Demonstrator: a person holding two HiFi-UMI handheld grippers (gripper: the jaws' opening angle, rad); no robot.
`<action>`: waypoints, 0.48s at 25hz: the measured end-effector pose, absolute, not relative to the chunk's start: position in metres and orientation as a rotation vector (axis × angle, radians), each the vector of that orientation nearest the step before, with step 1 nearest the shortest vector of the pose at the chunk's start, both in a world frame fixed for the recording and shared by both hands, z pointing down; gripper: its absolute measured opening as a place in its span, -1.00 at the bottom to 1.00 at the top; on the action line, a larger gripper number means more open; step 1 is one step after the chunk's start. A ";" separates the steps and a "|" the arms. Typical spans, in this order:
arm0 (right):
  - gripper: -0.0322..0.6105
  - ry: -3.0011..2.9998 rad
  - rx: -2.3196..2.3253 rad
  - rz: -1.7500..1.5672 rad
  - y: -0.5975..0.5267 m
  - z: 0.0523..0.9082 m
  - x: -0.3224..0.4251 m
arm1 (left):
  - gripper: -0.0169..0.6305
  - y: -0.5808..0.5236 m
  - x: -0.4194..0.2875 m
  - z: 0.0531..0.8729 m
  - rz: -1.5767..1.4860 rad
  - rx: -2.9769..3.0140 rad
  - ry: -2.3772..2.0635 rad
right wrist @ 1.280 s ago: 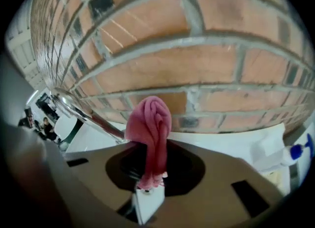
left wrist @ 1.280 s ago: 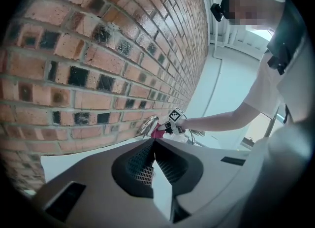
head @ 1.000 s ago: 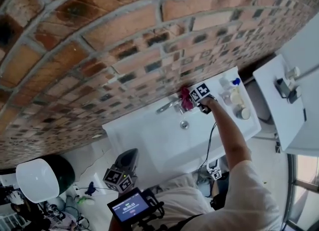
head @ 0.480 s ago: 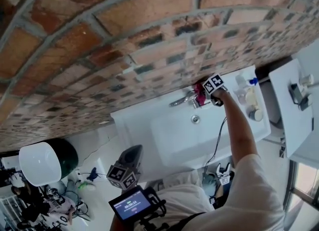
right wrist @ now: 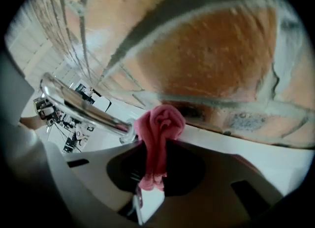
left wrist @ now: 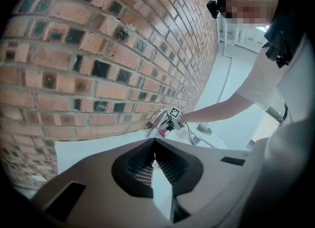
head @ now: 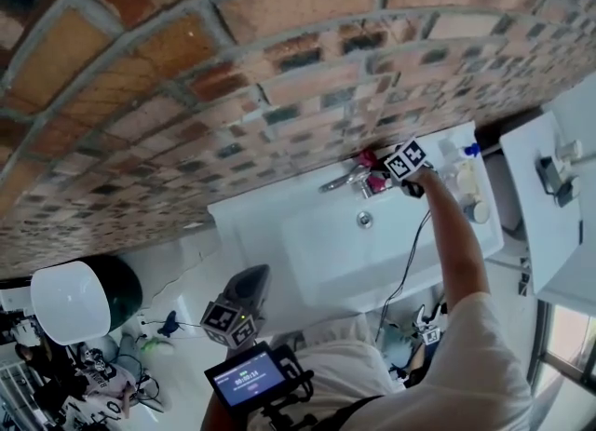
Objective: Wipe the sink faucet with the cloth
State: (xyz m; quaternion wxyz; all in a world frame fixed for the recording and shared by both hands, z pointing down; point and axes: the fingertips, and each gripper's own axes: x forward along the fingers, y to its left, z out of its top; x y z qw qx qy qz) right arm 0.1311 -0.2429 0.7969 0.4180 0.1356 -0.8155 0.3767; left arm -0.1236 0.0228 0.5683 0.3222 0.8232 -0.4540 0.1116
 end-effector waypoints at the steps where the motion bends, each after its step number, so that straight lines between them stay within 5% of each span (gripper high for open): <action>1: -0.69 -2.059 0.328 0.893 -0.242 0.791 0.130 | -0.99 0.026 -0.124 0.569 0.294 2.158 -1.193; 12: -0.69 -2.075 0.316 0.387 -0.225 0.723 0.119 | -0.99 0.048 -0.135 0.561 0.272 2.160 -1.228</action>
